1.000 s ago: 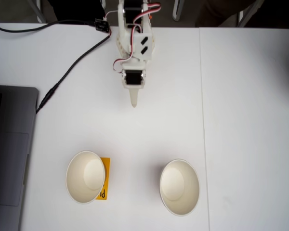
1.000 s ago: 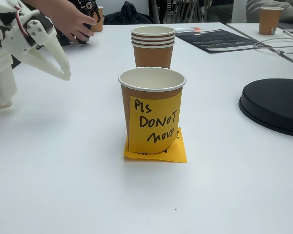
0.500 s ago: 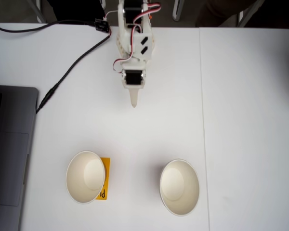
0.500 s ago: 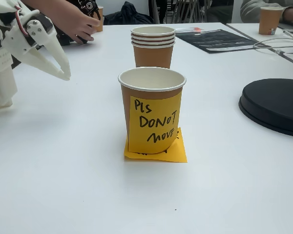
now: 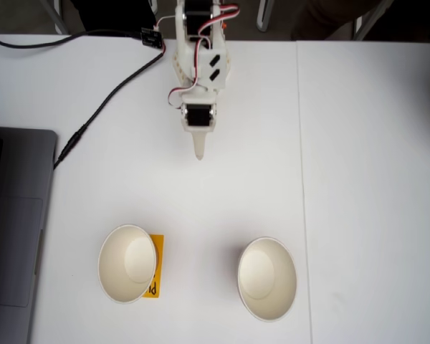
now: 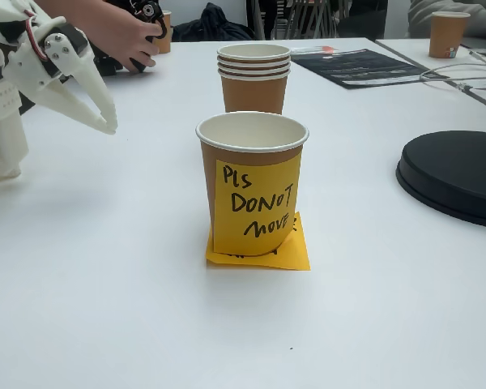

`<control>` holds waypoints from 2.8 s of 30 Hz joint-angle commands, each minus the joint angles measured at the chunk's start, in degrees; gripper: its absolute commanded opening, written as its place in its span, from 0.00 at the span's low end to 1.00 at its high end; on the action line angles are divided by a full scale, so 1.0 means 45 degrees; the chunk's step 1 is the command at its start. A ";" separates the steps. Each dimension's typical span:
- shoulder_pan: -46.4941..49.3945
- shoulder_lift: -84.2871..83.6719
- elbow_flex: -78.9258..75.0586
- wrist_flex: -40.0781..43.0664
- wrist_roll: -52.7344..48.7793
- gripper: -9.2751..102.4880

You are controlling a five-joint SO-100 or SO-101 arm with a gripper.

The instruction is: Pickup cup and make a pile of cup.

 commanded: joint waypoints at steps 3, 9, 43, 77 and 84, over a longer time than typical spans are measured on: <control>0.0176 -0.0430 -0.0293 -0.0137 -0.0059 0.03; 0.0176 -0.2871 -0.2324 -0.0176 -0.0078 0.03; 0.2207 -1.2852 -1.6562 0.0000 -0.0098 0.03; 0.4336 -1.6367 -1.9082 0.1855 0.0078 0.30; 0.4316 -1.7383 -1.9219 0.2187 0.0078 0.30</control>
